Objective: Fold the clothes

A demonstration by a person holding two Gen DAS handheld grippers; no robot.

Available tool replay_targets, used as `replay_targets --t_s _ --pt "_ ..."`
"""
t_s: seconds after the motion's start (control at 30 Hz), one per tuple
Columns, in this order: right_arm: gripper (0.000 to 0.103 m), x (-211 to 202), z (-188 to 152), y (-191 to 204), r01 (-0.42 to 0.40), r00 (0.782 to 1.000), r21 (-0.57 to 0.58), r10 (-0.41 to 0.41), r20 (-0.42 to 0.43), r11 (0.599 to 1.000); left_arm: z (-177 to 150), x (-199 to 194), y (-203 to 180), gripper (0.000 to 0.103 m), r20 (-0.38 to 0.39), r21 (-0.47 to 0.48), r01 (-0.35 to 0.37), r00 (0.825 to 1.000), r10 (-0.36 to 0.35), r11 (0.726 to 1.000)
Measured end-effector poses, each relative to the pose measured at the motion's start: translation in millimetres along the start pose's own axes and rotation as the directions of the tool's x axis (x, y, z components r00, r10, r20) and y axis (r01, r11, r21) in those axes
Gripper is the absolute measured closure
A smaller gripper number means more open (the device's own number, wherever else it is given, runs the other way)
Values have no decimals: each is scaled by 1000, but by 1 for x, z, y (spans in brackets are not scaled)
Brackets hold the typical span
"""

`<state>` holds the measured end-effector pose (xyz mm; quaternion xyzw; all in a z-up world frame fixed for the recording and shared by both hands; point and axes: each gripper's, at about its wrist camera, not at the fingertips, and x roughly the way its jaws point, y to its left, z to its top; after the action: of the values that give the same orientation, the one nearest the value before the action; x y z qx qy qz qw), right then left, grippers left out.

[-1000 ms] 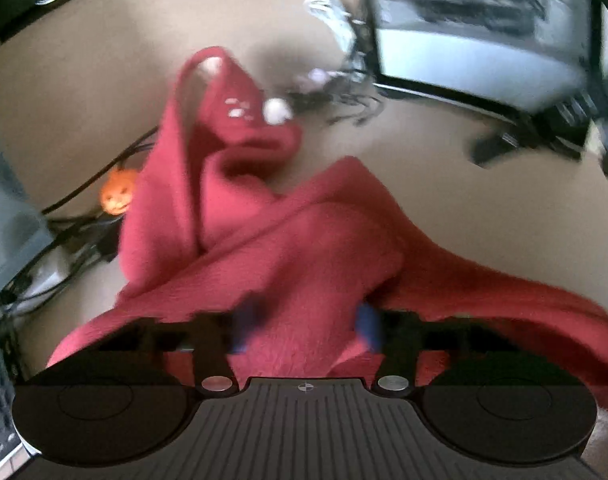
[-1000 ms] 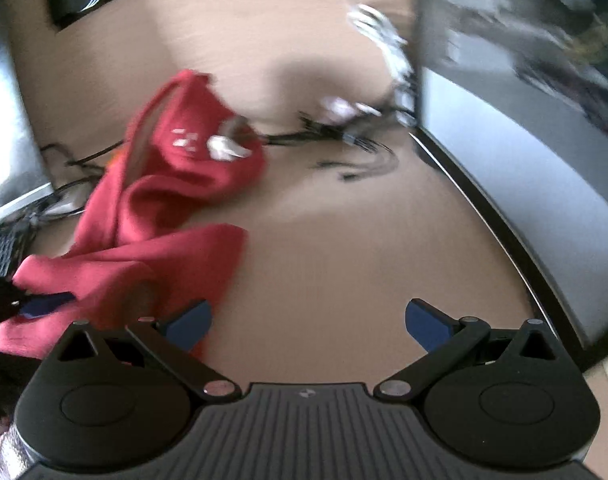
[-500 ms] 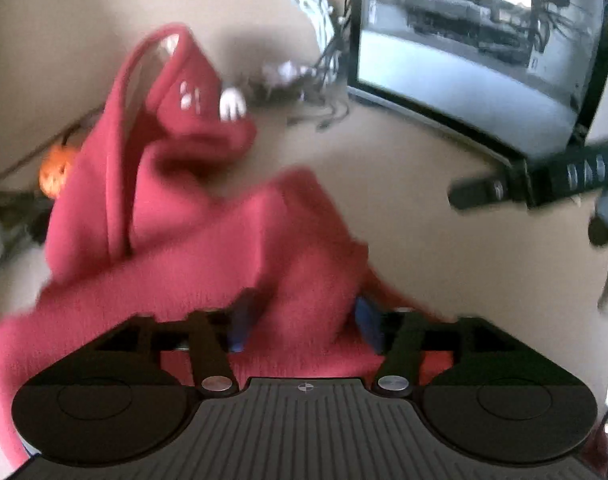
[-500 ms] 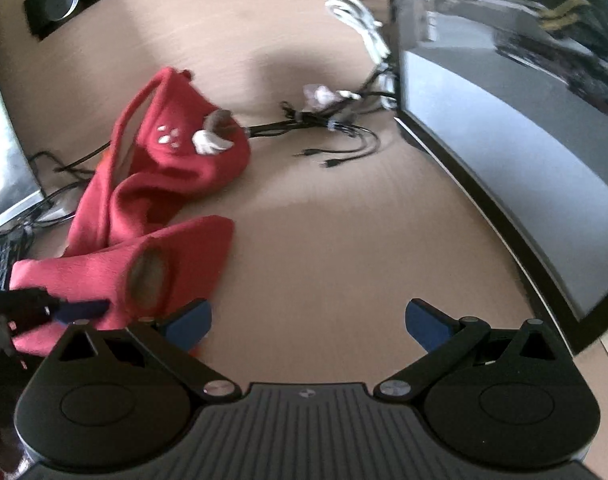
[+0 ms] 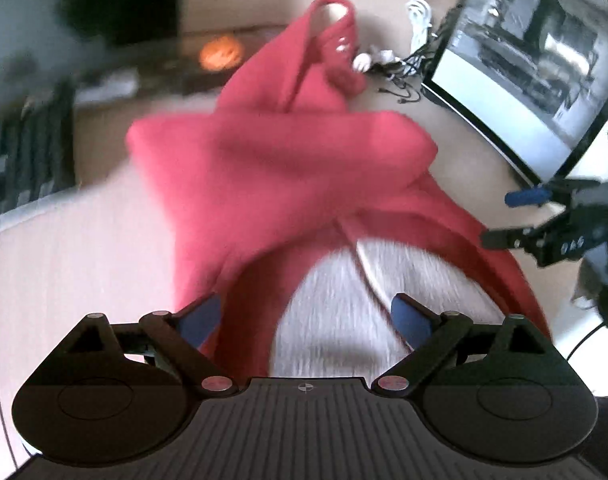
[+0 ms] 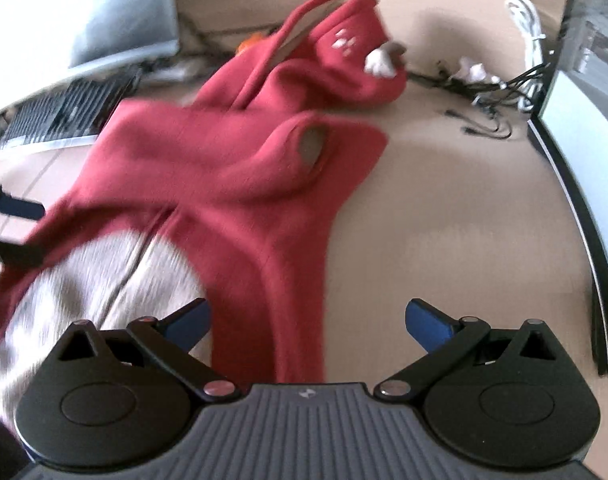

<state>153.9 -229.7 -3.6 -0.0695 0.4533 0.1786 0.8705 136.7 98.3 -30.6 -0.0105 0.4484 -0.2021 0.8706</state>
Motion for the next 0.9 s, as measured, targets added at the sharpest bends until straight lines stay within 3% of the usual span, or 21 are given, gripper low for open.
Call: replay_targets --t_s 0.2,0.37,0.63,0.83,0.9 --pt "0 -9 -27 25 55 998 58 -54 -22 997 -25 -8 14 6 -5 -55 -15 1000 15 998" --pt "0 -28 -54 45 132 991 74 -130 -29 989 -43 -6 0 6 -9 57 -140 990 141 989" --pt "0 -64 -101 63 15 1000 -12 -15 3 1000 -80 -42 -5 5 39 35 -151 988 149 988" --pt "0 -72 -129 76 -117 992 -98 121 36 988 -98 -65 -19 5 37 -4 -231 972 231 973" --pt "0 -64 -140 85 -52 998 -161 57 26 986 -102 -74 -26 5 45 3 -254 966 253 967"
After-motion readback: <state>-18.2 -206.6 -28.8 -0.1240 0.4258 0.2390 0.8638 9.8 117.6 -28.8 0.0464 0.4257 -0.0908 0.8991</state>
